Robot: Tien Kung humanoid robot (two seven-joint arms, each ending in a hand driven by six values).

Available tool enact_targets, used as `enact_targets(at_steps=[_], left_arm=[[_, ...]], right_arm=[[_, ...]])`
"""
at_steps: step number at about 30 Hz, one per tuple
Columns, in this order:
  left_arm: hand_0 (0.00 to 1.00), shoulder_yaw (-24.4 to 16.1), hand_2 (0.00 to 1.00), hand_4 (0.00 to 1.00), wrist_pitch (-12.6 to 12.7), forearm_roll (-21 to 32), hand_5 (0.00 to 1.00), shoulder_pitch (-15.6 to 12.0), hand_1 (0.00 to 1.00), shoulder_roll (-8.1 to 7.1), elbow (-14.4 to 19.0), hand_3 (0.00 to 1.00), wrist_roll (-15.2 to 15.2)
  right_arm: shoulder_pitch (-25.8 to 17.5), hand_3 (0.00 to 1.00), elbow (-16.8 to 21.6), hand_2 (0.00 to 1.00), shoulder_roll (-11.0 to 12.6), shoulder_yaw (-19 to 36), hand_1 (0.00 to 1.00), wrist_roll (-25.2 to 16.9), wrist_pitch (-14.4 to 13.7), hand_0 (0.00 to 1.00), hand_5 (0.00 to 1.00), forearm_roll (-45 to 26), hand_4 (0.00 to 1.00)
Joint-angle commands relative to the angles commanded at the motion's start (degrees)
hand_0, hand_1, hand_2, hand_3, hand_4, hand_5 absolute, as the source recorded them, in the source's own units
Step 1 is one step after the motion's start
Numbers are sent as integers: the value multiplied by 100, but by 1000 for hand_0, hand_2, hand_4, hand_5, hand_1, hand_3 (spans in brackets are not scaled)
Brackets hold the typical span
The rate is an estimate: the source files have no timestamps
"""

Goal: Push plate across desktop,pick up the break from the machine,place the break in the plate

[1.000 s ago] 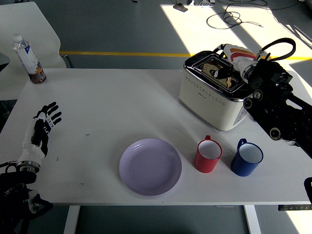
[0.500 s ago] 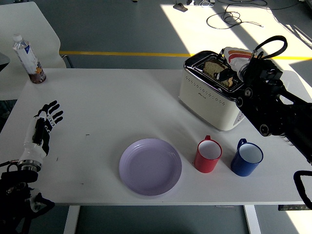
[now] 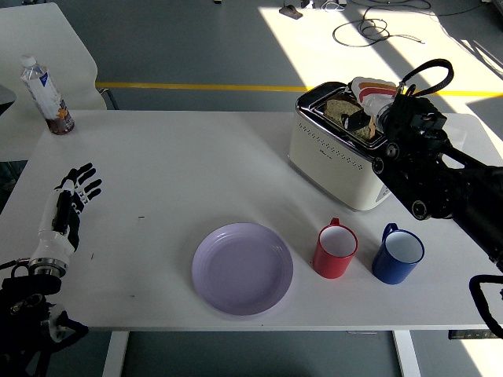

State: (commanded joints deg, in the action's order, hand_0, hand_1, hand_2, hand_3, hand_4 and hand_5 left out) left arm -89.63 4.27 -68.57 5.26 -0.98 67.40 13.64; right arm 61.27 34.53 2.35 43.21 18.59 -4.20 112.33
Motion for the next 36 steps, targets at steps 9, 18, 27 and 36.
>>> enact_targets(at_steps=[9,18,27,36], left_arm=[[782,-3,861,536,4,-4,998,-21,797,-5,8,807,-4],[784,-29,863,532,0,-10,998,-25,798,-19,17,803,-18],[784,-39,863,527,-1,-14,998,-23,799,-20,31,800,-21],[783,-74,863,520,2,-17,998,-20,799,-17,44,796,-19]], right_arm=[[46,453,319,384,193,86,339,191,-57,334,2,377,375],[240,430,1476,364,788,572,320,394,85,310,2,1022,318],[121,406,3162,326,1511,625,248,473,485,239,2,235,345],[-181,403,4392,322,1955,-449,239,344,1231,223,2,-1947,347]])
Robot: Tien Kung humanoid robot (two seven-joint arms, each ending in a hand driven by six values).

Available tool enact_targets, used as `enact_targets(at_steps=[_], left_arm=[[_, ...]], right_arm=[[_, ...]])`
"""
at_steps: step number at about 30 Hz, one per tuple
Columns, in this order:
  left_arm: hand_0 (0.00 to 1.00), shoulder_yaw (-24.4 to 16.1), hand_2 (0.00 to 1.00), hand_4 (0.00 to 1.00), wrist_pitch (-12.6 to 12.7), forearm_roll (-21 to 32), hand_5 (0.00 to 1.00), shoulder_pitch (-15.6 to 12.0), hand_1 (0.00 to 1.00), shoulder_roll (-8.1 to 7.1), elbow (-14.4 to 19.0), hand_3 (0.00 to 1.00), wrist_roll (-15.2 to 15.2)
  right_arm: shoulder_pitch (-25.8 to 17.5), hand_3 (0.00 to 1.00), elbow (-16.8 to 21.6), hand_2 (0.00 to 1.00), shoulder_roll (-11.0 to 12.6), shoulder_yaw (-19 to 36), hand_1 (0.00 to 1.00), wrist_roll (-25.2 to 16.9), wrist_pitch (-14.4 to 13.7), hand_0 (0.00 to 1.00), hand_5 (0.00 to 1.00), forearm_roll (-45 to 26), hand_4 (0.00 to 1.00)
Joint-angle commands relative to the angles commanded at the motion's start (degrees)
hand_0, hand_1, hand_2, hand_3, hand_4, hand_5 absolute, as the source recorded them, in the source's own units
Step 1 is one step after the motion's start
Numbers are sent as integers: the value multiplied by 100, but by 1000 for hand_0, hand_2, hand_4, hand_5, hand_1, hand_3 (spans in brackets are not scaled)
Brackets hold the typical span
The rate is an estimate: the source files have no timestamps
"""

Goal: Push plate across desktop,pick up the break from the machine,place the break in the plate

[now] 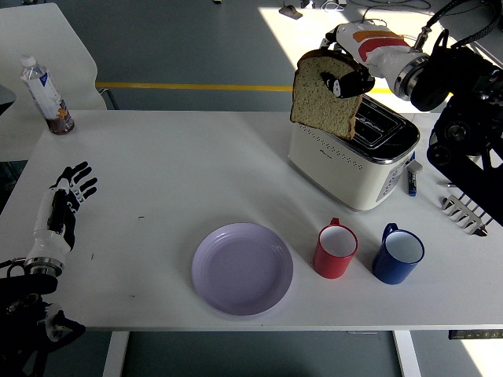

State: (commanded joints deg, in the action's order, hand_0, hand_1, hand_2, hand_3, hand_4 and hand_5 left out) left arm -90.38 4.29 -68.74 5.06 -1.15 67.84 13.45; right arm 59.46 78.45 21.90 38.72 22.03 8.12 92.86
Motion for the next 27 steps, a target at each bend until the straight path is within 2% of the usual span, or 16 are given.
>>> enact_targets(at_steps=[5,7,12,13,21,24,25,27], left_arm=[[784,-37,861,510,-1,5,980,0,799,1,-6,793,11],[782,-52,859,493,-2,12,949,-5,798,7,-13,787,24],[782,-84,859,493,-1,18,949,-8,798,25,-28,787,43],[782,-87,855,486,-2,14,914,-8,790,20,-31,779,41],[778,-111,848,484,1,13,907,-22,781,19,-54,755,43],[778,-100,848,484,1,18,907,-6,781,24,-65,755,50],[776,-97,833,472,1,18,857,-3,762,26,-66,688,52],[776,-87,833,472,4,22,857,7,762,35,-70,688,60]], right_arm=[[-69,404,88,324,-45,-811,236,-15,74,223,2,-1077,347],[-65,404,51,323,-105,-1072,237,-15,78,228,2,-1172,359],[-78,404,-20,323,-283,-1853,237,-27,127,228,2,-1355,359],[-85,408,-15,320,-309,-1958,237,-35,159,224,2,-1428,382],[-193,414,-80,319,-577,-2415,236,-84,211,220,2,-1836,398],[-261,414,-232,319,-783,-2520,236,-169,166,220,2,-1917,398],[-268,443,-261,334,-817,-2529,246,-186,149,235,2,-1923,388],[-277,443,-407,334,-975,-2550,246,-255,33,235,2,-1869,388]])
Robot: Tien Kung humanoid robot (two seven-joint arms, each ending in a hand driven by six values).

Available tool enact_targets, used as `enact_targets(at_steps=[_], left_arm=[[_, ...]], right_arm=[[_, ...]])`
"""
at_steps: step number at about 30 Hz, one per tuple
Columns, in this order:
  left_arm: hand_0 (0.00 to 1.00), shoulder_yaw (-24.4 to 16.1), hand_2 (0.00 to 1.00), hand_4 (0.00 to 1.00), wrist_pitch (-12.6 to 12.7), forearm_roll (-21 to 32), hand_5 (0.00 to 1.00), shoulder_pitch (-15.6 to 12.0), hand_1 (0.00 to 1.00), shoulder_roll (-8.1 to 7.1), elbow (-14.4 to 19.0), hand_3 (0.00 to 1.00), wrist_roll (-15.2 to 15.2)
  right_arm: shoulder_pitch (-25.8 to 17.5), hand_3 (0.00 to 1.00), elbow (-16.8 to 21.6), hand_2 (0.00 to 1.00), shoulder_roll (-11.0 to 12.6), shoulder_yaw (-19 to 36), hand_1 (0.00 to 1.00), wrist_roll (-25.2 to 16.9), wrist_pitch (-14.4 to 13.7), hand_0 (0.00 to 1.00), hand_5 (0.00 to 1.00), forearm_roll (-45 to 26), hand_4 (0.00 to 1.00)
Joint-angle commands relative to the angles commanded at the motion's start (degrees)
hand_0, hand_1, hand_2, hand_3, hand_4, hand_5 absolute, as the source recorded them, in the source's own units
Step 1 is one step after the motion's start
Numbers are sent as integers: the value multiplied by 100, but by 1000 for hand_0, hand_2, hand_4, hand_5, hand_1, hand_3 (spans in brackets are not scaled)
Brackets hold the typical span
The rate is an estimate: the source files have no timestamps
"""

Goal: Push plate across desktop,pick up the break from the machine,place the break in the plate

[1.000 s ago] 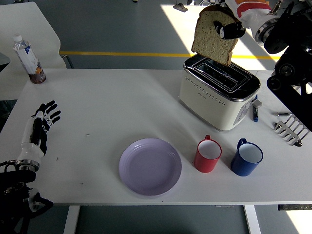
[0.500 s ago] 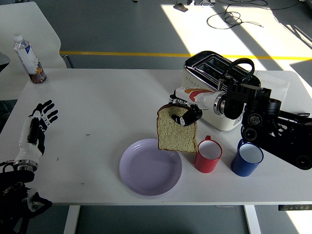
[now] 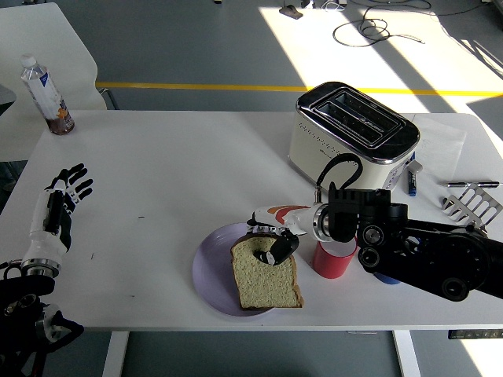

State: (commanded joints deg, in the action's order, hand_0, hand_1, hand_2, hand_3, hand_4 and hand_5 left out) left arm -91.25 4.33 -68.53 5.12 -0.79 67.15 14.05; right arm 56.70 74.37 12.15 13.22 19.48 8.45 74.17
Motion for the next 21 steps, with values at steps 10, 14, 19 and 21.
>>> enact_targets(at_steps=[10,14,19,21], left_arm=[[776,13,833,474,5,5,847,-5,766,23,-33,642,10],[776,11,833,474,6,4,847,2,766,31,-33,642,12],[776,3,835,465,15,15,867,-2,766,49,-49,622,26],[776,4,835,465,20,19,867,1,766,55,-54,622,36]], right_arm=[[135,515,-389,414,-369,87,338,-243,95,339,2,-99,303],[56,515,-603,414,-463,62,338,-386,197,339,2,-169,303],[53,609,-882,603,-562,2,545,-649,70,441,131,-45,294],[74,609,-1007,603,-608,6,545,-748,-59,441,131,1,294]])
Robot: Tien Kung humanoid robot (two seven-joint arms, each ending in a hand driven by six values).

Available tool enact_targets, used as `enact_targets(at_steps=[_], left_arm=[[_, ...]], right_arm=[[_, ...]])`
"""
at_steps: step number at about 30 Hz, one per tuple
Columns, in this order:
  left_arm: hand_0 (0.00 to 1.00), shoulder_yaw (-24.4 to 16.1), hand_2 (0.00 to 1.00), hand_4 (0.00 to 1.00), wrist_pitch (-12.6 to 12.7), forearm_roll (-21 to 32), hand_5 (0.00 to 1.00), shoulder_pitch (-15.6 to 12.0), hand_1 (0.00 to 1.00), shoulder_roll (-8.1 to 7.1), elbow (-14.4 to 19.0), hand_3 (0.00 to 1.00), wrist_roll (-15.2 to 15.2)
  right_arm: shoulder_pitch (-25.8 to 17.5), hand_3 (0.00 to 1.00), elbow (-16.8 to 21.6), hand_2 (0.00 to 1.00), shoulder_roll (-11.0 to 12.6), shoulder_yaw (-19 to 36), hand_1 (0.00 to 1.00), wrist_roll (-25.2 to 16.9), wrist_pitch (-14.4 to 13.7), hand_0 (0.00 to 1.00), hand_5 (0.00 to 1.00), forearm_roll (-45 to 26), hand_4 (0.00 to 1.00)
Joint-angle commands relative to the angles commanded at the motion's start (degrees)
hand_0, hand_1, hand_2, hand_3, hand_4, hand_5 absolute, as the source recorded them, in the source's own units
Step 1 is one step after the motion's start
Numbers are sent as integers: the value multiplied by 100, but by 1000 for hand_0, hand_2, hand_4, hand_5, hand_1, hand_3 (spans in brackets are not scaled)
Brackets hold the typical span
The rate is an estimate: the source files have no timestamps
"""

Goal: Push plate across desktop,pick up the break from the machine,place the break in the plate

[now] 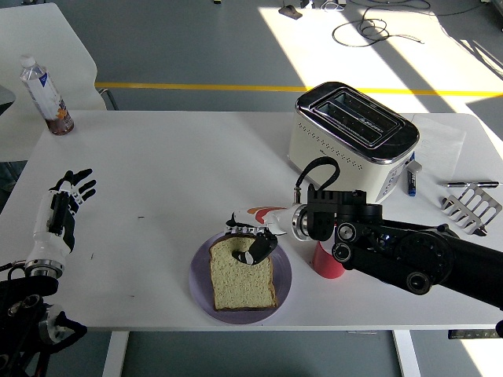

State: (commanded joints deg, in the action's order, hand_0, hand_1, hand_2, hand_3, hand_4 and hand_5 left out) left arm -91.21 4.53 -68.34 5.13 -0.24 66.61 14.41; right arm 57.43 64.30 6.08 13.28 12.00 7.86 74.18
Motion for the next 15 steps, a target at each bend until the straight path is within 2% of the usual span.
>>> enact_targets(at_steps=[1,6,7,12,13,15], left_arm=[[776,0,838,465,2,1,902,1,773,4,-1,616,2],[776,8,838,465,8,-1,902,16,773,20,0,616,15],[782,7,849,461,10,1,998,16,783,21,2,805,18],[782,-7,849,461,23,25,998,8,783,22,7,805,34],[785,-12,853,467,26,30,998,9,787,24,6,812,38],[785,-12,853,467,28,33,998,7,787,24,8,812,43]], right_arm=[[7,660,-45,611,-19,6,654,-32,-36,574,179,21,444],[9,660,-263,611,-100,39,654,-185,-143,574,179,92,444],[4,782,-274,737,-103,40,722,-197,-136,707,199,94,525],[-20,782,-299,737,-93,27,722,-259,-55,707,199,168,525],[-27,872,-312,858,-96,38,781,-269,-69,781,234,228,583],[-39,872,-334,858,-106,56,781,-295,-109,781,234,273,583]])
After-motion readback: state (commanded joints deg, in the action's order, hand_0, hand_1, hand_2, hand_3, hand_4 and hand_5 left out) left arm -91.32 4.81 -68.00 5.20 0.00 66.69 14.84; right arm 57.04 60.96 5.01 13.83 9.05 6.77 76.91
